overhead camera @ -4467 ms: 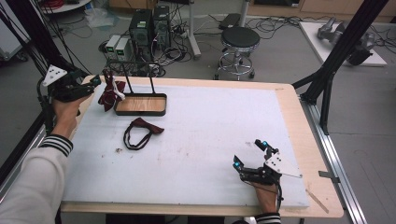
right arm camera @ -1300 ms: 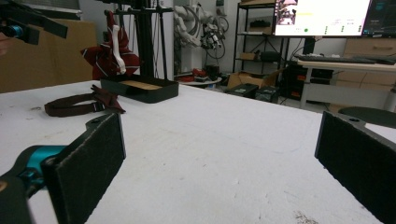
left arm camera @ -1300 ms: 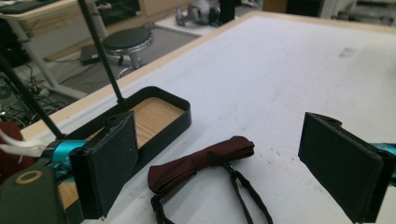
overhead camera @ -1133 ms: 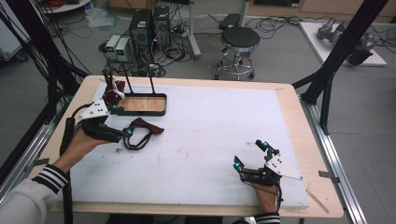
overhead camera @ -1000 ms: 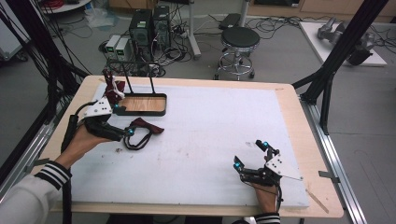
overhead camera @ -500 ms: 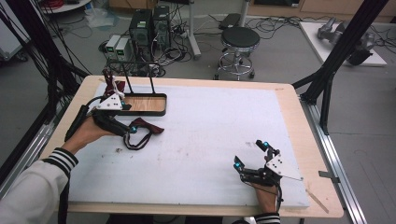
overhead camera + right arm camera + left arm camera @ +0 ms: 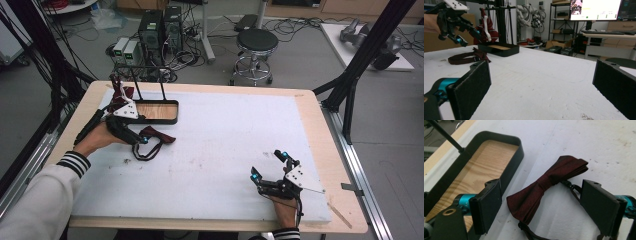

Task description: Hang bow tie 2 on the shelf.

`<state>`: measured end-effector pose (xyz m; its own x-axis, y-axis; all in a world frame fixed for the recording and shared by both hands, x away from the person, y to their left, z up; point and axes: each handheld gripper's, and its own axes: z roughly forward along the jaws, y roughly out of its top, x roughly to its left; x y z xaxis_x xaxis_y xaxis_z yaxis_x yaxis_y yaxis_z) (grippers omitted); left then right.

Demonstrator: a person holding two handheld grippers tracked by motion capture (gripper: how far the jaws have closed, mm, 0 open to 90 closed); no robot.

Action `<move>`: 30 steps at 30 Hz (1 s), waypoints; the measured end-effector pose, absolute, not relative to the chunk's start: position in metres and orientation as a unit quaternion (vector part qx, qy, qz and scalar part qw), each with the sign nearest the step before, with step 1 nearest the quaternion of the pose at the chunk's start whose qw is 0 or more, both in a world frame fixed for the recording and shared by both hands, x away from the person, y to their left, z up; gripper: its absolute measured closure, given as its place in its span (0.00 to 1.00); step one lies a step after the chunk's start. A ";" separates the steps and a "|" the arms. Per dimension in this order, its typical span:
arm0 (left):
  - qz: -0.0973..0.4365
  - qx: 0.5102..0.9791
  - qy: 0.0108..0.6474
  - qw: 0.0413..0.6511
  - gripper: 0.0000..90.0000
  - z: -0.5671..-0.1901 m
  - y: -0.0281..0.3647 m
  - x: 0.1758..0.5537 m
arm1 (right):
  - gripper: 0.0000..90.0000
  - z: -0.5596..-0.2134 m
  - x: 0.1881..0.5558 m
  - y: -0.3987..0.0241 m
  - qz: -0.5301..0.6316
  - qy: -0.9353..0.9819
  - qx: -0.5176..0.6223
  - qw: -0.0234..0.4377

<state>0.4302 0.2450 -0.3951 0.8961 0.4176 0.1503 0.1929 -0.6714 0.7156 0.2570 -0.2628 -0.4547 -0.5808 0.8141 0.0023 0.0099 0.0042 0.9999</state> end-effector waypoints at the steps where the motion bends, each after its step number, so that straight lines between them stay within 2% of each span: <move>1: 0.154 0.903 0.169 0.364 0.21 -0.396 0.245 0.431 | 0.01 -0.455 0.257 -0.263 0.626 0.631 0.326 0.322; 9: 0.158 0.917 0.169 0.326 0.29 -0.407 0.244 0.441 | 0.01 -0.455 0.257 -0.263 0.626 0.631 0.326 0.322; 20: 0.159 0.932 0.147 0.289 0.48 -0.413 0.241 0.445 | 0.01 -0.455 0.257 -0.263 0.627 0.630 0.327 0.322; 25: 0.153 0.936 0.143 0.284 0.51 -0.416 0.240 0.447 | 0.01 -0.455 0.258 -0.264 0.627 0.630 0.327 0.321; 30: 0.154 0.940 0.133 0.272 0.61 -0.419 0.237 0.447 | 0.01 -0.455 0.258 -0.264 0.628 0.629 0.326 0.323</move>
<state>0.4472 0.2369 -0.4186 0.9173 0.3341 0.2165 0.1667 -0.8162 0.5532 0.2580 -0.2638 -0.4550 -0.5791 0.8152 0.0030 0.0049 -0.0002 1.0000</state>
